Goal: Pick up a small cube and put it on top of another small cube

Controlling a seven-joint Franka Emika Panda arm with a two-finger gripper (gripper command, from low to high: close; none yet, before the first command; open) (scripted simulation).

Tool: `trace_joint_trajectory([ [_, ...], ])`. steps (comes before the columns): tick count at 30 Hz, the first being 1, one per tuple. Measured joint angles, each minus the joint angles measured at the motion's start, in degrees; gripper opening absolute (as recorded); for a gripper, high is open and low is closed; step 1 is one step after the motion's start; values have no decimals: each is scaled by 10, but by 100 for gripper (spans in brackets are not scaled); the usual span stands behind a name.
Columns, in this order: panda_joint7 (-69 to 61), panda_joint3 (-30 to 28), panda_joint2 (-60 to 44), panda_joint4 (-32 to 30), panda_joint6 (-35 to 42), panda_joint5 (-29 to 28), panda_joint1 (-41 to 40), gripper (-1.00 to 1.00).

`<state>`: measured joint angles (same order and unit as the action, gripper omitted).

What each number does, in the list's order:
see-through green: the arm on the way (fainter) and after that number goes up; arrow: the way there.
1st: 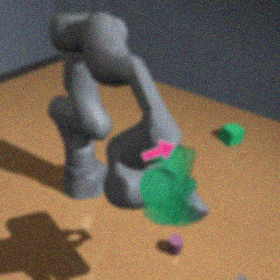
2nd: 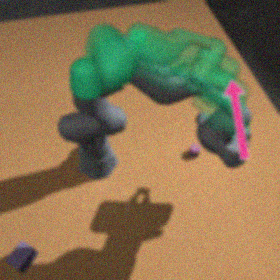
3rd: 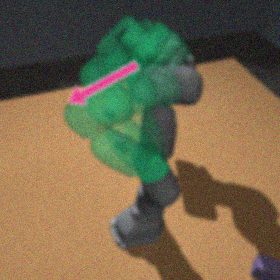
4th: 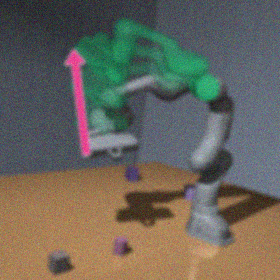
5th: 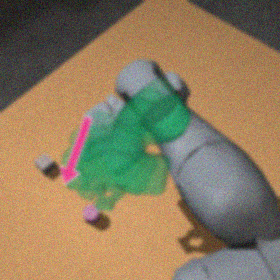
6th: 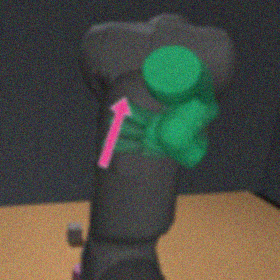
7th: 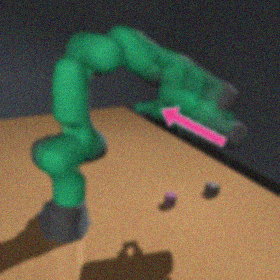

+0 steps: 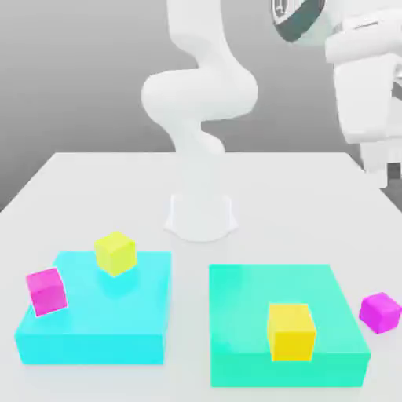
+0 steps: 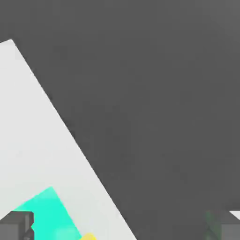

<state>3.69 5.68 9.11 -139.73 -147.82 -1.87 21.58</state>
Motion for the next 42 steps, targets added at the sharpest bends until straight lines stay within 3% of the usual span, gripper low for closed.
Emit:
trace_joint_trajectory([
  [10,-207,59,-210,-43,-90,-49,88,0],
  [15,-190,26,-314,-27,-165,-97,123,0],
  [16,-186,19,-329,-24,-176,-103,129,-100],
  [23,-186,19,-329,-24,-176,-104,129,-100],
  [29,-221,55,-226,-36,-98,-38,96,-100],
  [33,-170,7,-178,-21,-64,11,41,-100],
  [42,21,-130,-90,-37,10,11,-175,-100],
])
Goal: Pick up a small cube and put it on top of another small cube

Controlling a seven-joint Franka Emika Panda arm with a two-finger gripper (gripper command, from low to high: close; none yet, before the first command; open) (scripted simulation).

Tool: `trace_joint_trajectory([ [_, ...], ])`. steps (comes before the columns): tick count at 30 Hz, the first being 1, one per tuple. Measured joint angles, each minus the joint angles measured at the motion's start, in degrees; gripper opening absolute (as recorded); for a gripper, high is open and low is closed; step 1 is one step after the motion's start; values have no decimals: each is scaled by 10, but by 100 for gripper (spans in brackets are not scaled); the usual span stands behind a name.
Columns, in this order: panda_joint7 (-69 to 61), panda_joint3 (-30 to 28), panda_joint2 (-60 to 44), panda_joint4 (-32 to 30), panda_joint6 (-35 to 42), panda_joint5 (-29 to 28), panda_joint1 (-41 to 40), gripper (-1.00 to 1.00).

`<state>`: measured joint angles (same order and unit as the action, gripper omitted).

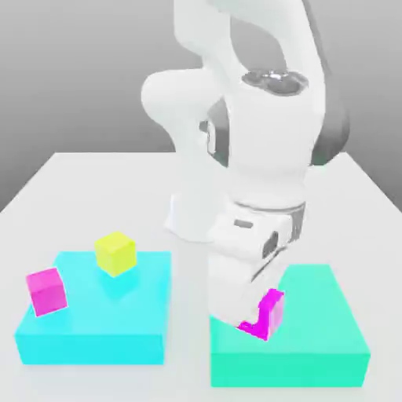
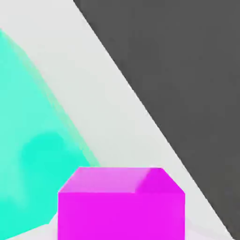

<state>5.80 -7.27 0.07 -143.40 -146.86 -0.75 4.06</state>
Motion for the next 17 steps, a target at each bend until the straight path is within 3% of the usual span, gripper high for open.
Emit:
trace_joint_trajectory([
  [8,191,-97,75,-19,72,-9,-183,-100],
  [13,200,-117,15,-46,4,5,-204,-100],
  [14,195,-112,-2,-49,-16,13,-209,100],
  [17,195,-111,-2,-49,-16,13,-207,100],
])
